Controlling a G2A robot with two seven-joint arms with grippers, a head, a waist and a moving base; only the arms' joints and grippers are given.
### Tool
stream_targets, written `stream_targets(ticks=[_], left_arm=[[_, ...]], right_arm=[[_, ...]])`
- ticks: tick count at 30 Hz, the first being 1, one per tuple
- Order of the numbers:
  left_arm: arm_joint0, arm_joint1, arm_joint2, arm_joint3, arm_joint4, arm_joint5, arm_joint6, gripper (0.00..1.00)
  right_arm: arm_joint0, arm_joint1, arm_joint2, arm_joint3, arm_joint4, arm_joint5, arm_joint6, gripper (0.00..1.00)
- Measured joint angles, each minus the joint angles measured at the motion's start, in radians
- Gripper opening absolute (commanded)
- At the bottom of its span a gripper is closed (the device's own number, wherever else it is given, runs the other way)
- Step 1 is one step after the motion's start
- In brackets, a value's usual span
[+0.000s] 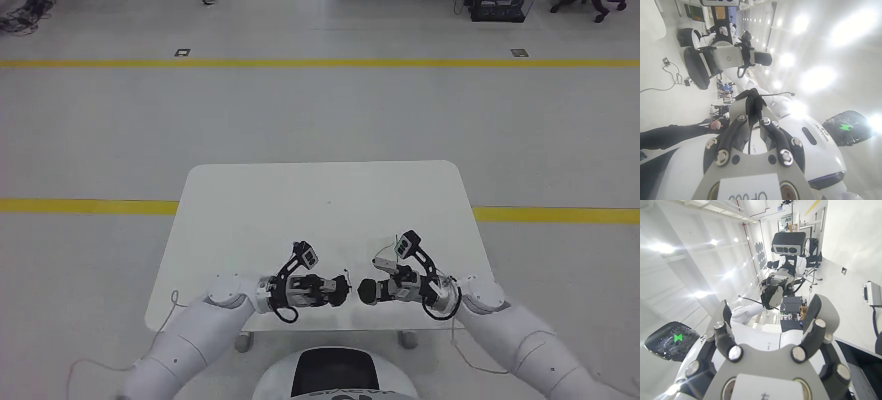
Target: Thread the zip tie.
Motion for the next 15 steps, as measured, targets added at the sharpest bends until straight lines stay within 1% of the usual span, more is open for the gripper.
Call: stream_targets(ticks=[6,10,12,15], left_arm=[[0.002,0.000,0.000,-0.003,-0.001,0.001,0.004,0.00],[0.020,-0.005,0.002,-0.025,-0.008,0.000,0.079,0.00],[0.030,-0.011,-0.003,-0.035,-0.017,0.000,0.125,0.00],[0.041,-0.024,-0.014,-0.038,-0.037,0.000,0.173,0.00]], right_arm=[[-0.002,0.000,0.000,-0.003,-0.002,0.002,-0.006,1.00],[-0.016,-0.008,0.003,-0.017,-0.013,0.001,-0.061,1.00],[-0.026,-0.015,0.010,-0.020,0.004,0.000,-0.081,1.00],[-0.041,-0.029,0.026,-0.023,0.030,0.000,-0.103,1.00]])
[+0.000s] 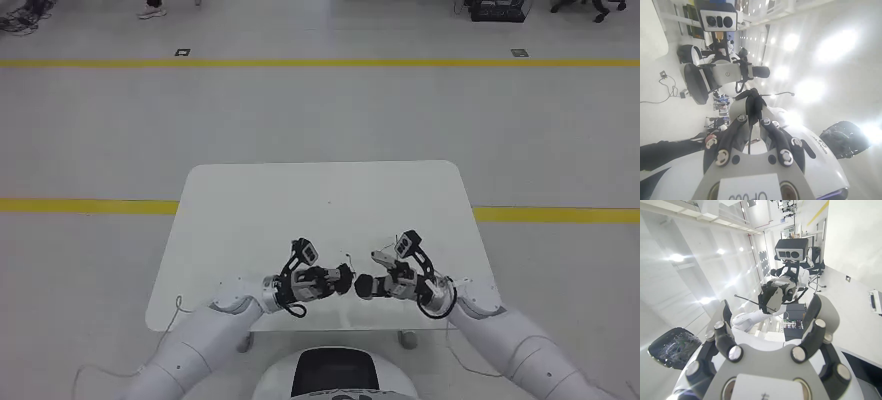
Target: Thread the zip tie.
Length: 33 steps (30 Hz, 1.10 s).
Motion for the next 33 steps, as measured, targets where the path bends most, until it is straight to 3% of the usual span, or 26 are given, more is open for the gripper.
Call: stream_targets(ticks=[5,10,14,15,16,17,18,26,33], left_arm=[[0.006,-0.019,-0.017,0.001,0.012,0.000,0.022,0.00],[0.006,-0.019,-0.017,0.000,0.015,0.000,0.021,0.00],[0.017,-0.021,-0.013,-0.018,0.008,0.002,0.064,0.00],[0.020,-0.021,-0.015,-0.019,-0.002,0.000,0.068,0.00],[0.023,-0.022,-0.016,-0.020,-0.013,0.000,0.068,0.00],[0.026,-0.023,-0.019,-0.020,-0.027,0.000,0.065,0.00],[0.028,-0.023,-0.022,-0.018,-0.037,0.000,0.062,0.00],[0.025,-0.031,-0.025,0.006,-0.089,0.000,0.018,0.00],[0.020,-0.035,-0.020,0.015,-0.088,0.000,0.004,0.00]], right_arm=[[-0.022,-0.017,0.022,-0.002,0.052,0.000,0.003,1.00],[-0.021,-0.017,0.022,-0.004,0.049,0.001,-0.001,1.00],[-0.032,-0.024,0.025,-0.023,0.049,0.009,-0.029,1.00],[-0.035,-0.026,0.027,-0.022,0.057,0.008,-0.027,0.96],[-0.036,-0.028,0.030,-0.021,0.063,0.008,-0.023,0.74],[-0.037,-0.030,0.032,-0.018,0.068,0.007,-0.017,0.58],[-0.038,-0.031,0.034,-0.016,0.069,0.006,-0.014,0.50],[-0.048,-0.042,0.050,-0.009,0.076,0.009,0.017,0.29],[-0.044,-0.055,0.051,0.002,0.071,0.022,0.031,0.17]])
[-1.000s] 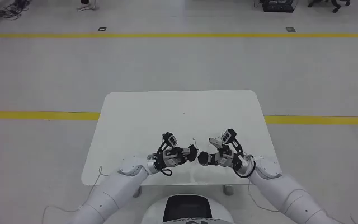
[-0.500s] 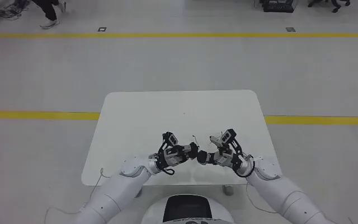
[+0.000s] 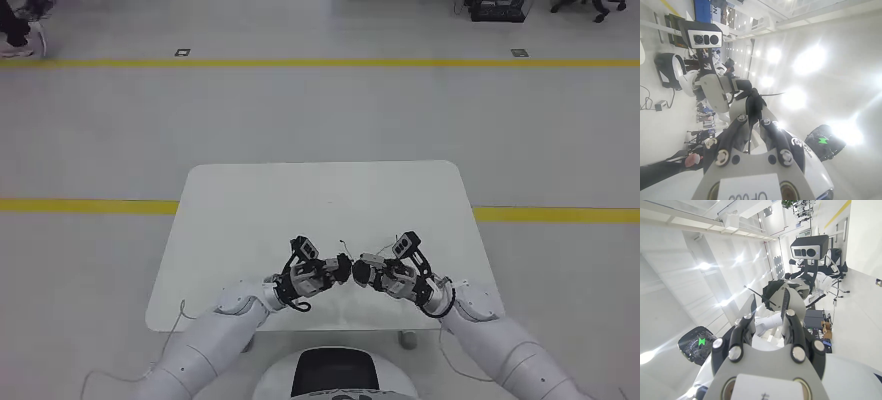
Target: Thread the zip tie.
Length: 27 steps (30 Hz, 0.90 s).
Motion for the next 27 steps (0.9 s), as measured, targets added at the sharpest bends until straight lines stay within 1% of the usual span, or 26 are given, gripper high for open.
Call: stream_targets(ticks=[1,3,9,15,19,27], left_arm=[[0.000,0.000,0.000,0.001,0.001,0.000,-0.001,0.00],[-0.001,-0.001,0.001,0.003,0.001,0.000,-0.003,0.00],[-0.002,-0.003,0.001,0.006,0.000,0.000,-0.004,0.00],[-0.002,-0.004,-0.002,0.010,-0.004,0.000,-0.004,0.00],[-0.001,-0.005,-0.004,0.014,-0.009,0.000,-0.004,0.00],[-0.004,-0.007,-0.002,0.020,-0.015,0.002,-0.007,0.00]], right_arm=[[0.001,-0.002,0.000,0.001,-0.001,0.001,0.001,0.15],[0.002,-0.005,0.001,0.004,-0.005,0.003,0.005,0.14],[0.000,-0.013,0.010,0.007,-0.016,0.003,0.015,0.16],[-0.008,-0.019,0.023,0.004,-0.023,-0.011,0.033,0.16],[-0.015,-0.023,0.032,0.003,-0.023,-0.022,0.048,0.12],[-0.023,-0.031,0.048,0.005,-0.030,-0.020,0.060,0.05]])
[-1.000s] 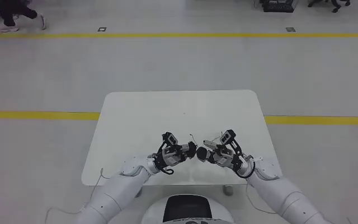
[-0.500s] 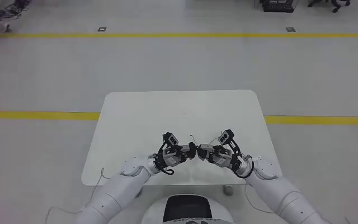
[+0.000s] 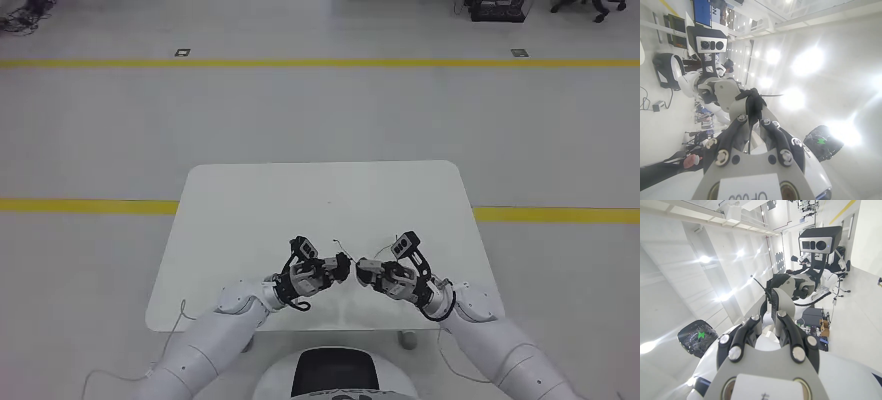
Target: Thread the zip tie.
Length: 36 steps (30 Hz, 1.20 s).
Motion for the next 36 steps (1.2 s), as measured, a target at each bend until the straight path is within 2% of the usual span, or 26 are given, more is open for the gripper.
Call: stream_targets(ticks=[3,21,36], left_arm=[[-0.001,0.000,0.001,0.001,-0.001,0.002,-0.002,0.00],[0.000,0.000,0.001,0.000,0.010,0.000,-0.006,0.00],[0.000,0.001,0.000,-0.002,0.011,0.004,-0.009,0.00]], right_arm=[[-0.002,-0.003,0.005,0.001,-0.004,0.005,0.002,0.00],[-0.018,-0.013,0.047,0.007,-0.037,0.027,-0.003,0.00],[-0.032,-0.015,0.088,0.010,-0.062,0.066,0.000,0.00]])
